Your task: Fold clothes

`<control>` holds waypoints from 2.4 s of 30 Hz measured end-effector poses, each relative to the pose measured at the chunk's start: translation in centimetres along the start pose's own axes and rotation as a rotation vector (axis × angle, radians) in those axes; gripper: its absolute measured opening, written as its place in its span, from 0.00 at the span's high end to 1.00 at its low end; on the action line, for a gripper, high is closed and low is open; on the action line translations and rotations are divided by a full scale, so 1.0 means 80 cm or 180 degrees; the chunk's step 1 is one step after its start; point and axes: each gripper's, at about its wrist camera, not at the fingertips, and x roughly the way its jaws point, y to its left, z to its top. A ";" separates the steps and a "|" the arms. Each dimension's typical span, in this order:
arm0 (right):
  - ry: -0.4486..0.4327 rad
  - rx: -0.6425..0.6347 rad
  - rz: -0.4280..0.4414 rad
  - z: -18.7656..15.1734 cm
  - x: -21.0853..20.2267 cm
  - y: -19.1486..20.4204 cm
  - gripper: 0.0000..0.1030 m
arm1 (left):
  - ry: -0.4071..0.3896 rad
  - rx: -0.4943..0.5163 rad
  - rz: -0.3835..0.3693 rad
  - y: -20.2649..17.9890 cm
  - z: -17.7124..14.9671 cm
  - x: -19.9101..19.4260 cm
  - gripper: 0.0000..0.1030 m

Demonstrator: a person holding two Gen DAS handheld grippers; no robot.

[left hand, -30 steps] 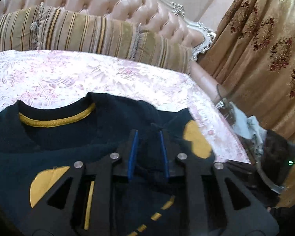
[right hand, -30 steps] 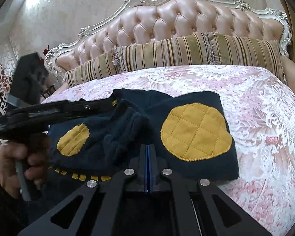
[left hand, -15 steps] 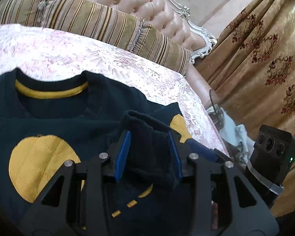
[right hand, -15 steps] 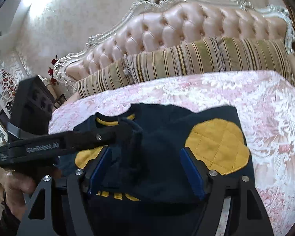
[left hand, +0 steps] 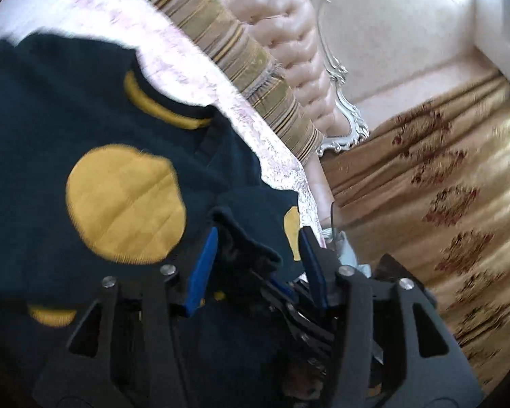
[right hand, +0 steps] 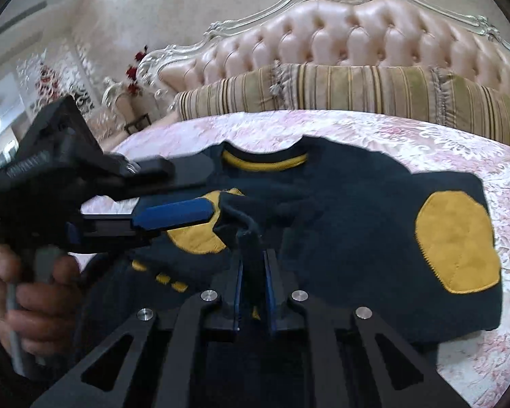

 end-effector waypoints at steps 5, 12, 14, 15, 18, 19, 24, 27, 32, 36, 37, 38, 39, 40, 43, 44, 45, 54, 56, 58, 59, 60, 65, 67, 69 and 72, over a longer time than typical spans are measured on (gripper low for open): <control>0.0047 -0.0197 -0.0016 -0.008 0.001 0.017 0.85 | 0.0085 -0.0280 -0.0092 0.013 -0.011 0.005 0.46; 0.0137 -0.0310 0.0209 -0.018 -0.003 0.029 0.55 | 0.0234 -0.0325 -0.0144 0.010 -0.004 0.022 0.46; 0.0139 -0.0324 0.0272 -0.019 -0.004 0.032 0.45 | 0.0256 -0.0308 -0.0198 0.007 0.001 0.023 0.46; 0.0126 -0.0314 0.0289 -0.018 -0.004 0.032 0.45 | 0.0244 -0.0302 -0.0179 0.007 0.002 0.021 0.46; 0.0129 -0.0225 0.0380 -0.017 -0.004 0.026 0.46 | 0.0199 -0.0307 -0.0026 0.015 -0.003 0.012 0.44; 0.0139 -0.0194 0.0402 -0.017 -0.004 0.023 0.47 | 0.0185 -0.0310 0.0041 0.019 -0.005 0.009 0.44; 0.0168 -0.0286 0.0379 -0.016 -0.014 0.025 0.47 | 0.0104 -0.0391 0.0029 0.031 -0.019 -0.008 0.44; 0.0190 -0.0454 0.0234 -0.017 -0.025 0.027 0.46 | 0.0157 -0.0331 0.0075 0.023 -0.024 -0.001 0.44; -0.0004 -0.0332 -0.0079 -0.016 -0.061 -0.013 0.46 | 0.0196 -0.0130 0.0332 0.007 -0.028 0.015 0.83; -0.0269 -0.0022 -0.0373 -0.015 -0.096 -0.062 0.46 | 0.0235 0.0059 0.0492 -0.007 -0.020 0.022 0.89; -0.0335 0.0056 -0.0446 -0.014 -0.105 -0.074 0.46 | 0.0245 0.0106 0.0531 -0.011 -0.018 0.024 0.89; -0.0402 0.0134 -0.0519 -0.014 -0.113 -0.086 0.46 | 0.0239 0.0183 0.0548 -0.019 -0.015 0.023 0.89; -0.0468 0.0211 -0.0593 -0.014 -0.122 -0.098 0.46 | 0.0212 0.0265 0.0532 -0.030 -0.011 0.018 0.89; -0.0534 0.0289 -0.0666 -0.014 -0.131 -0.111 0.46 | 0.0182 0.0347 0.0511 -0.041 -0.005 0.012 0.89; -0.0694 0.0543 -0.0841 -0.015 -0.152 -0.145 0.44 | 0.0030 0.0557 0.0435 -0.067 0.014 -0.022 0.89; -0.0717 0.0644 -0.0863 -0.017 -0.156 -0.155 0.44 | -0.0033 0.0618 0.0408 -0.074 0.021 -0.036 0.89; -0.0739 0.0746 -0.0886 -0.019 -0.159 -0.164 0.44 | -0.0078 0.0669 0.0415 -0.075 0.026 -0.051 0.89; -0.0655 0.0700 -0.0902 -0.021 -0.148 -0.163 0.44 | -0.0234 0.0361 0.1027 0.039 0.049 -0.102 0.89; -0.0538 0.0626 -0.0881 -0.023 -0.134 -0.158 0.44 | -0.0234 0.0347 0.1032 0.052 0.043 -0.102 0.89; -0.0417 0.0555 -0.0860 -0.024 -0.120 -0.152 0.44 | -0.0241 0.0352 0.1018 0.057 0.038 -0.101 0.89; -0.0357 0.0520 -0.0849 -0.024 -0.113 -0.149 0.44 | -0.0255 0.0371 0.1001 0.055 0.038 -0.101 0.89; -0.0327 0.0459 -0.0845 -0.025 -0.110 -0.144 0.44 | -0.0272 0.0393 0.0983 0.052 0.039 -0.101 0.89; -0.0265 0.0079 -0.0817 -0.028 -0.096 -0.113 0.44 | -0.0296 0.0572 0.1090 0.047 0.041 -0.097 0.89; -0.0211 0.0007 -0.0860 -0.030 -0.087 -0.107 0.44 | -0.0280 0.0686 0.1263 0.049 0.041 -0.090 0.89; -0.0247 -0.0039 -0.0886 -0.031 -0.086 -0.101 0.44 | -0.0280 0.0821 0.1423 0.049 0.038 -0.085 0.88; -0.0420 -0.0107 -0.1008 -0.023 -0.093 -0.091 0.44 | -0.0277 0.1065 0.1670 0.042 0.032 -0.081 0.82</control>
